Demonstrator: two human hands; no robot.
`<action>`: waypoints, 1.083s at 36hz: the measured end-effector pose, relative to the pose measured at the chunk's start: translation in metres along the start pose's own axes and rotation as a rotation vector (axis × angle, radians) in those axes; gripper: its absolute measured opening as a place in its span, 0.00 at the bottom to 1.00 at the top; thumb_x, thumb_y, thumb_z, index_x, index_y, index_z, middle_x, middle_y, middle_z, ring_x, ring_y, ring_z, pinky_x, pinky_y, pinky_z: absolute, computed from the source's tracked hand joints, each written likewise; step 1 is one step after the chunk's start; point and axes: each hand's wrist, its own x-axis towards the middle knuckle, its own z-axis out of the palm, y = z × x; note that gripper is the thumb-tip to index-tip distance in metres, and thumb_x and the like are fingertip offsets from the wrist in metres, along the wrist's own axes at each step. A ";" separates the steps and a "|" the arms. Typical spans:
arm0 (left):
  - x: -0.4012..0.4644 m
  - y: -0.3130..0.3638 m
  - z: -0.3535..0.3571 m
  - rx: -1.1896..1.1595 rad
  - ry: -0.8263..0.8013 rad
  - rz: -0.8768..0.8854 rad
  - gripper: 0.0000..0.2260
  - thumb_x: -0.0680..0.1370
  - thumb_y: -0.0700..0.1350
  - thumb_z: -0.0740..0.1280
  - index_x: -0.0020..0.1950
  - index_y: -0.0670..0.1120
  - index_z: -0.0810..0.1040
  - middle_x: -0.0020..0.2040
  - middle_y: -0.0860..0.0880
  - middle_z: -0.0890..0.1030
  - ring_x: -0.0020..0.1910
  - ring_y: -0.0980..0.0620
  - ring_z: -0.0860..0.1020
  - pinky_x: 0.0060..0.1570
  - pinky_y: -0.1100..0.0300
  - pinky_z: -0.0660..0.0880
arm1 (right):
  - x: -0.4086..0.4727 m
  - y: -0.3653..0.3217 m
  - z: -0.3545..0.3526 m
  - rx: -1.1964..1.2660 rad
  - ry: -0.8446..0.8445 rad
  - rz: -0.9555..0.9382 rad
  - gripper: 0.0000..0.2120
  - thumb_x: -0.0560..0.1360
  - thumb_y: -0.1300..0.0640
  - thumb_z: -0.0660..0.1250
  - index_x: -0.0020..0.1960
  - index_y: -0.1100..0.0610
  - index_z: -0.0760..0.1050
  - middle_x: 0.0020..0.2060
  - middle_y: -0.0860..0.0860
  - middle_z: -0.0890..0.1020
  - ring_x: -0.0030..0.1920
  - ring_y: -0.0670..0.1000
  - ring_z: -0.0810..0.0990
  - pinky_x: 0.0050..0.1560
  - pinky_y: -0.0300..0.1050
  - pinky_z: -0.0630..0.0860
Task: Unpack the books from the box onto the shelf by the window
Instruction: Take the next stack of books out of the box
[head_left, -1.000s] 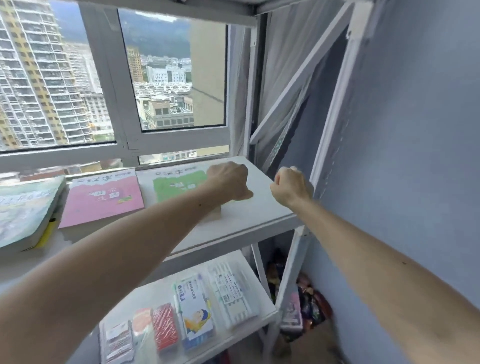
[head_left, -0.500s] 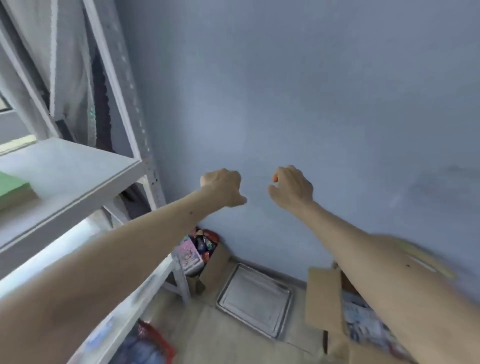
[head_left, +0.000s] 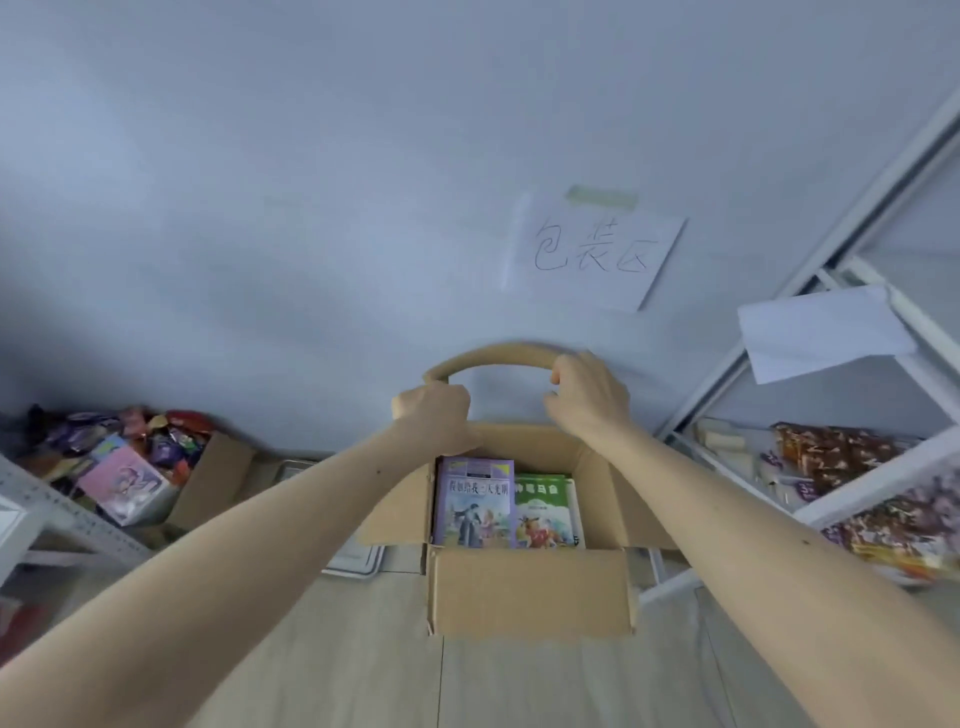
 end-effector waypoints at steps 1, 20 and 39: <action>0.008 0.012 0.011 -0.009 -0.028 -0.004 0.12 0.75 0.56 0.66 0.48 0.48 0.73 0.43 0.50 0.75 0.45 0.46 0.77 0.39 0.57 0.69 | 0.003 0.015 0.007 0.005 -0.026 0.010 0.11 0.77 0.59 0.65 0.58 0.59 0.75 0.59 0.56 0.76 0.58 0.59 0.77 0.49 0.51 0.77; 0.149 0.043 0.218 0.013 -0.337 -0.063 0.14 0.77 0.54 0.66 0.58 0.47 0.74 0.55 0.48 0.79 0.55 0.45 0.77 0.42 0.56 0.70 | 0.110 0.119 0.249 0.080 -0.362 0.077 0.06 0.77 0.58 0.66 0.53 0.59 0.74 0.49 0.53 0.77 0.47 0.56 0.77 0.37 0.47 0.72; 0.192 0.028 0.388 0.077 -0.474 -0.298 0.45 0.76 0.53 0.70 0.79 0.40 0.43 0.78 0.36 0.46 0.74 0.38 0.57 0.65 0.53 0.69 | 0.142 0.099 0.465 0.590 -0.671 0.397 0.28 0.68 0.38 0.73 0.56 0.59 0.77 0.51 0.54 0.82 0.49 0.56 0.80 0.46 0.45 0.76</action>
